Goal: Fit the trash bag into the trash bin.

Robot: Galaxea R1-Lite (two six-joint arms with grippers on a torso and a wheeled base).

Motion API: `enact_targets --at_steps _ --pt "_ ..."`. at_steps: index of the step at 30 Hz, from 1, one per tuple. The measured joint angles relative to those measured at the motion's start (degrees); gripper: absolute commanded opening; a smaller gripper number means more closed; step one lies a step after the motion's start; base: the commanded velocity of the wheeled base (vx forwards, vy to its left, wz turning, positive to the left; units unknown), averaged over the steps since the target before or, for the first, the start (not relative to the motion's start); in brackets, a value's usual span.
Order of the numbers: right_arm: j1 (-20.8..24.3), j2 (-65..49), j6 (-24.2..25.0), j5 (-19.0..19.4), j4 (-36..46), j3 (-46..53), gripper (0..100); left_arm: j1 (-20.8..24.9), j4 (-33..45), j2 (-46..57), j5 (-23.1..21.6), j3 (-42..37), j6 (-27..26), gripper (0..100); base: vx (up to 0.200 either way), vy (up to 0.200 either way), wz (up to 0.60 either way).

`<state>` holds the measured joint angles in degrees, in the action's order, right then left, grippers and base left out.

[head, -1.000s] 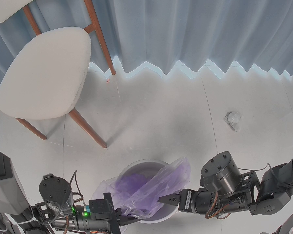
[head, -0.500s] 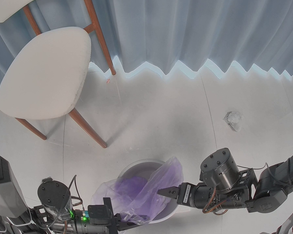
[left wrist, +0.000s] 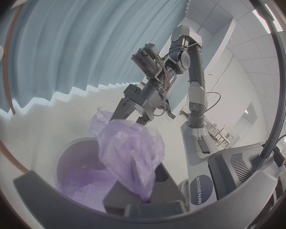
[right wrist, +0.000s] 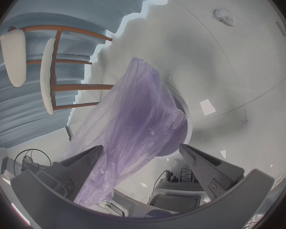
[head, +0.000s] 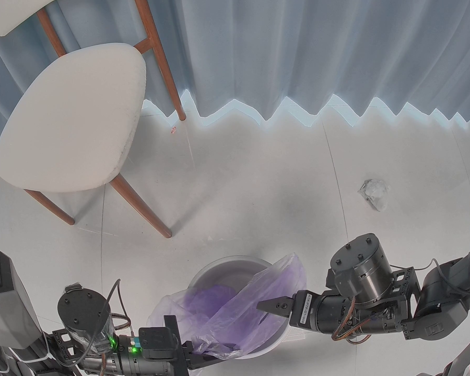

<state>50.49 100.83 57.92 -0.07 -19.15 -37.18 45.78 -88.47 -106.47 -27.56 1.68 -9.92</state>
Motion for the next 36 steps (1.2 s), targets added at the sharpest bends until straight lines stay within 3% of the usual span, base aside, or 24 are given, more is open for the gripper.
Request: enact_targets --at_steps 4,5,23,36 --pt "0.09 -0.28 -0.09 0.00 -0.04 1.30 100 -0.13 0.01 0.05 0.06 0.35 0.22 0 0.000 0.000 0.00" --pt "0.09 -0.33 -0.09 -0.02 -0.06 1.71 0 -0.16 0.01 0.05 0.06 0.60 0.27 0 0.000 0.000 0.00" --pt "0.16 -4.08 -0.44 -0.37 -4.06 1.82 0 0.44 0.06 -0.15 0.91 0.93 1.01 0 0.000 0.000 0.00" --pt "0.05 -11.78 -7.47 -0.13 -4.16 5.21 0 -0.41 0.00 -0.44 0.85 5.91 4.92 0 0.000 0.000 0.00"
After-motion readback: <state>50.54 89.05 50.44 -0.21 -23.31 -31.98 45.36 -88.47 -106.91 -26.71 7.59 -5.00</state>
